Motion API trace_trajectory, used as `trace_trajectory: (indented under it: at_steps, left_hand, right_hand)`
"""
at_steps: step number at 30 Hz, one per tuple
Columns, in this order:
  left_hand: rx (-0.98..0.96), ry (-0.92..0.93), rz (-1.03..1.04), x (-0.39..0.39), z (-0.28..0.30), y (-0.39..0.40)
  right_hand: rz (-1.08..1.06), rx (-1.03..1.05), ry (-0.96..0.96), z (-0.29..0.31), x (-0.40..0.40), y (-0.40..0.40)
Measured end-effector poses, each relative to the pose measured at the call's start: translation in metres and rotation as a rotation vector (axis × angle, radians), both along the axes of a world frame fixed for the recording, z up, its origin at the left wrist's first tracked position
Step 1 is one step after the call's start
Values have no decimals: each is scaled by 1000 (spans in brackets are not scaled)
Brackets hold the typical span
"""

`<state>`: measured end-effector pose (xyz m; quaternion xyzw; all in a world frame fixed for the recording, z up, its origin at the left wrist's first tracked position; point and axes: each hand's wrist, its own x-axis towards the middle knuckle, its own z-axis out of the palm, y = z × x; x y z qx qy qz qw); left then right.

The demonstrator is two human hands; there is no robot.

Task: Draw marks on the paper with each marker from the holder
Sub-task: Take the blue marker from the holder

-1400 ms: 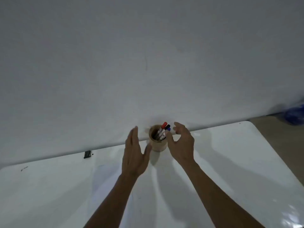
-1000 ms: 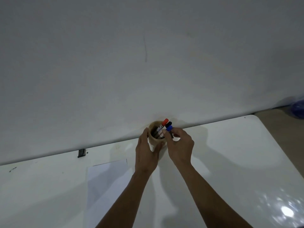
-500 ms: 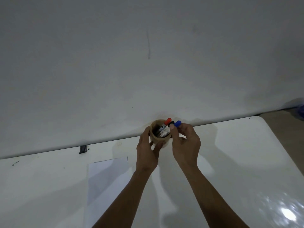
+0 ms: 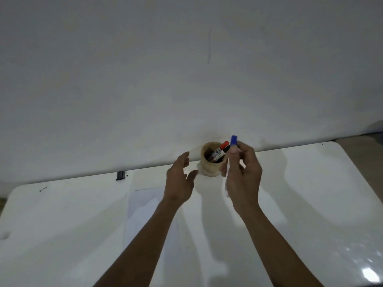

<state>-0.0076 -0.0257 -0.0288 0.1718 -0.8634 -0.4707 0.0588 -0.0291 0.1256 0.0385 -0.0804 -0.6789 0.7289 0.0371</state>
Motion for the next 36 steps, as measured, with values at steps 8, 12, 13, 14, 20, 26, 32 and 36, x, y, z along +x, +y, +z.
trace_trajectory:
  at_steps: [8,12,13,14,20,26,32,36]
  left_hand:
    - [216,3,117,94,38,-89]
    - [305,-36,39,134,51,-119]
    - [303,-38,40,143,52,-126]
    - [306,-41,53,152,52,-133]
    - [568,-4,204,192,48,-168]
    - [531,12,151,206,49,-190]
    - [154,51,33,202,52,-184]
    - [154,26,17,199,53,-181]
  right_hand:
    - [414,243,-191,-21,79,-66]
    - [594,397,-143,-19,108,-99]
    - [628,408,-137,-17,114,-105]
    - [657,410,-140,-16,120,-110]
    - [722,465,-203,-6,138,-126]
    - [490,-7,-306,5,149,-138]
    - [393,-342,-427,3,157,-174]
    - [440,-230,-391,-8,157,-181]
